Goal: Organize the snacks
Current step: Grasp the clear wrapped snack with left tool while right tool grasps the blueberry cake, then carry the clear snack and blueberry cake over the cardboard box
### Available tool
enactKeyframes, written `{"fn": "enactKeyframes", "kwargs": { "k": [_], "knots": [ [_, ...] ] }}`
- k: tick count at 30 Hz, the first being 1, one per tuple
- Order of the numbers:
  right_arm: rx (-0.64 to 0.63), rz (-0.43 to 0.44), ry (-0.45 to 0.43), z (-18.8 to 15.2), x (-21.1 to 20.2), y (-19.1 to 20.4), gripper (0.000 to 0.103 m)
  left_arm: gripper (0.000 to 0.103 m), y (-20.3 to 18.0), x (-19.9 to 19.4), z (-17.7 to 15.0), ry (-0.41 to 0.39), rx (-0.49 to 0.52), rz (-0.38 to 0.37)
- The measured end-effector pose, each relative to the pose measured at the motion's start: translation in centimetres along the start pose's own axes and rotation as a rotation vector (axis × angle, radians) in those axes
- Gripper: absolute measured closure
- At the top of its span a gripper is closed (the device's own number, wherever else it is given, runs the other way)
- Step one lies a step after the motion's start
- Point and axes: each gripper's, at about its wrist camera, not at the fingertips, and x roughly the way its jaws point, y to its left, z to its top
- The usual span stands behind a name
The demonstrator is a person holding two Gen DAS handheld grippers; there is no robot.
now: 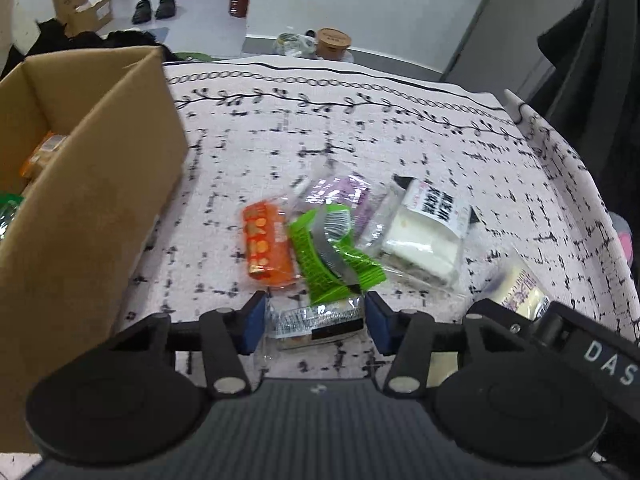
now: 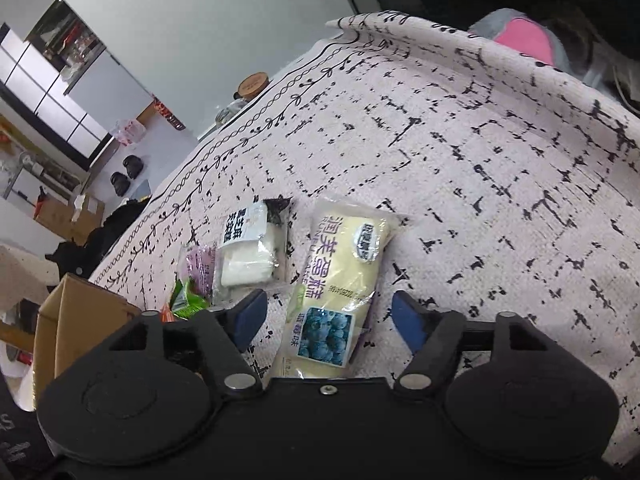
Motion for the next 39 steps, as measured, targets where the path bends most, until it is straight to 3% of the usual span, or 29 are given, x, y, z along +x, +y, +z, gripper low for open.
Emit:
{"fn": "enactKeyframes", "kwargs": {
  "k": [7, 10, 19, 21, 22, 24, 39],
  "knots": [
    [-0.066, -0.021, 0.001, -0.5, 0.6, 1.3, 0.018, 0.052, 1.7, -0.7, -0.4, 0.009, -0.050, 0.015],
    [-0.106, -0.039, 0.006, -0.8, 0.8, 1.7, 0.018, 0.052, 2.3, -1.1, -0.4, 0.006, -0.067, 0.018],
    [-0.240, -0.120, 0.041, -1.9, 0.7, 2.5, 0.039, 0.052, 3.0, -3.1, -1.2, -0.019, -0.073, 0.012],
    [-0.249, -0.134, 0.044, -2.2, 0.4, 2.5, 0.050, 0.052, 3.0, -3.7, -1.2, -0.029, -0.074, 0.008],
    [-0.246, -0.143, 0.044, -2.2, 0.2, 2.4, 0.060, 0.052, 3.0, -3.9, -1.3, -0.035, -0.072, 0.007],
    [-0.221, -0.128, 0.044, -2.1, -0.3, 1.9, 0.068, 0.052, 3.0, -4.6, -1.4, -0.045, -0.071, 0.002],
    [-0.208, 0.019, -0.075, -2.7, -6.9, 3.3, 0.072, 0.052, 2.9, -10.5, -0.8, -0.143, -0.026, -0.060]
  ]
}}
